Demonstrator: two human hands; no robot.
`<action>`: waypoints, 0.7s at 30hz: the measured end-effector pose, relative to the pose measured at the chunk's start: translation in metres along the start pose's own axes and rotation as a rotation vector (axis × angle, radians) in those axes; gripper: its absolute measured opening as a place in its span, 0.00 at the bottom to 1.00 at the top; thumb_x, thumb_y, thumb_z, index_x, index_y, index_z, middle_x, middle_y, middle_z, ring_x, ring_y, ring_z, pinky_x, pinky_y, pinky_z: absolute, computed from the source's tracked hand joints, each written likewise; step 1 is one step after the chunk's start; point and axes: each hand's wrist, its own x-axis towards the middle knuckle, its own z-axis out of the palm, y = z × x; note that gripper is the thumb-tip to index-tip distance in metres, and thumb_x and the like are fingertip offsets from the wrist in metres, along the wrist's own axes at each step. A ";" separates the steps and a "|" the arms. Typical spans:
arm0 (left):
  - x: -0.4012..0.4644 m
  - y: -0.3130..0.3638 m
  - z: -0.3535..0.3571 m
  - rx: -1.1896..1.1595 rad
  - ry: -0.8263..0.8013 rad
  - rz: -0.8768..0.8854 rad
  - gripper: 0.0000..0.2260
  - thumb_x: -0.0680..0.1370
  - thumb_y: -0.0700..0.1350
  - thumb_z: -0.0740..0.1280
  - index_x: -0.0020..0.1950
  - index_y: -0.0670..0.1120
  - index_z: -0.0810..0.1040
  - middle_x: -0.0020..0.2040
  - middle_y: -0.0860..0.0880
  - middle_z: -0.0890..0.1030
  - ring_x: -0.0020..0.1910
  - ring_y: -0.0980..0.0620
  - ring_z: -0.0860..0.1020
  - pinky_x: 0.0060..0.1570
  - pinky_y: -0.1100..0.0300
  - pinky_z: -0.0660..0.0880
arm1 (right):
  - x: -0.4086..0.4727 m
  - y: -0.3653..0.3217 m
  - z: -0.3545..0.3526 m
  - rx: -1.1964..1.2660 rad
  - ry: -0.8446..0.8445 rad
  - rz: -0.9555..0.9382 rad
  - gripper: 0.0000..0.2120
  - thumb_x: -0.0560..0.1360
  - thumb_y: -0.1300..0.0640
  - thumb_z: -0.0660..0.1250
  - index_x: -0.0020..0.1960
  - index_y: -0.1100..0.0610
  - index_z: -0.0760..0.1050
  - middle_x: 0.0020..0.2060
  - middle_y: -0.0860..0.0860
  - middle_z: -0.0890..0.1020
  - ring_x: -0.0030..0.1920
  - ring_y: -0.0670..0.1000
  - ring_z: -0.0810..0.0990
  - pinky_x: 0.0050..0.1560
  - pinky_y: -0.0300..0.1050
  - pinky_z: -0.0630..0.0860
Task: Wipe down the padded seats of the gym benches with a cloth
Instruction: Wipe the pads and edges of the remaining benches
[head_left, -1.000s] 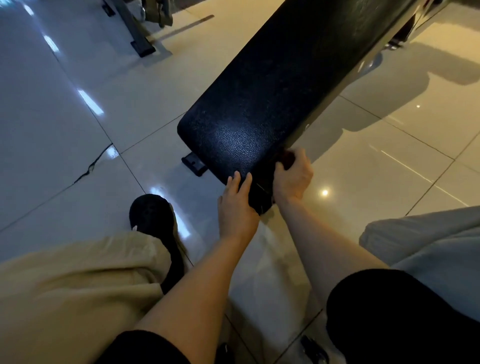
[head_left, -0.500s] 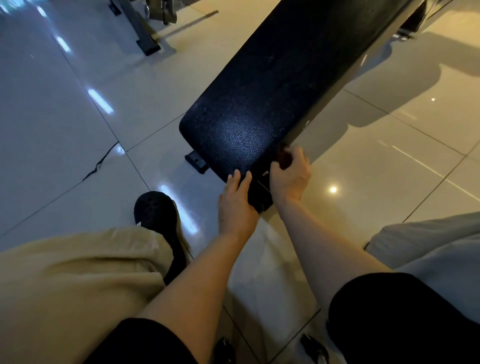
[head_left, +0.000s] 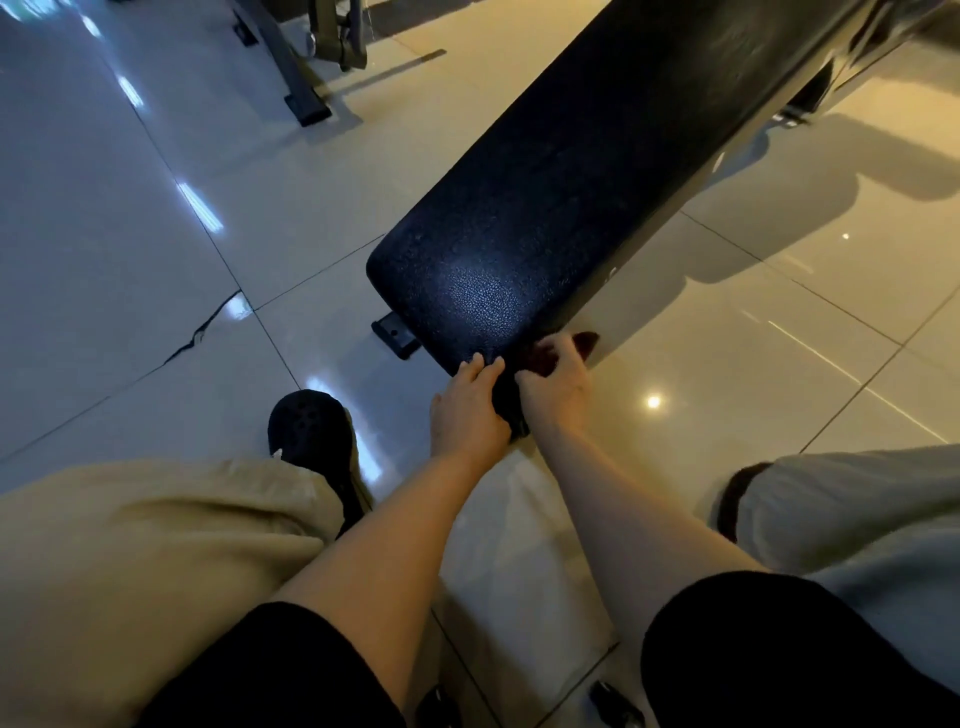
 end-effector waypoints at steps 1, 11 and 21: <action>0.001 0.001 -0.002 0.001 0.003 -0.003 0.29 0.77 0.37 0.63 0.77 0.49 0.61 0.78 0.45 0.58 0.77 0.46 0.56 0.71 0.44 0.61 | -0.008 0.005 0.001 -0.054 -0.087 -0.022 0.13 0.69 0.67 0.66 0.48 0.52 0.73 0.44 0.52 0.78 0.47 0.53 0.76 0.41 0.40 0.70; 0.000 0.008 0.016 -0.034 0.201 0.008 0.27 0.73 0.32 0.63 0.72 0.43 0.69 0.72 0.43 0.68 0.71 0.44 0.66 0.67 0.47 0.67 | 0.023 0.004 -0.011 -0.033 0.170 -0.219 0.11 0.69 0.66 0.69 0.51 0.60 0.73 0.46 0.52 0.71 0.43 0.49 0.69 0.39 0.26 0.62; -0.005 0.008 0.016 0.022 0.127 -0.017 0.30 0.77 0.37 0.64 0.77 0.48 0.59 0.79 0.47 0.56 0.77 0.48 0.53 0.73 0.53 0.55 | 0.005 0.016 0.009 0.028 0.164 -0.144 0.13 0.68 0.67 0.70 0.50 0.63 0.72 0.48 0.54 0.70 0.42 0.50 0.69 0.41 0.31 0.61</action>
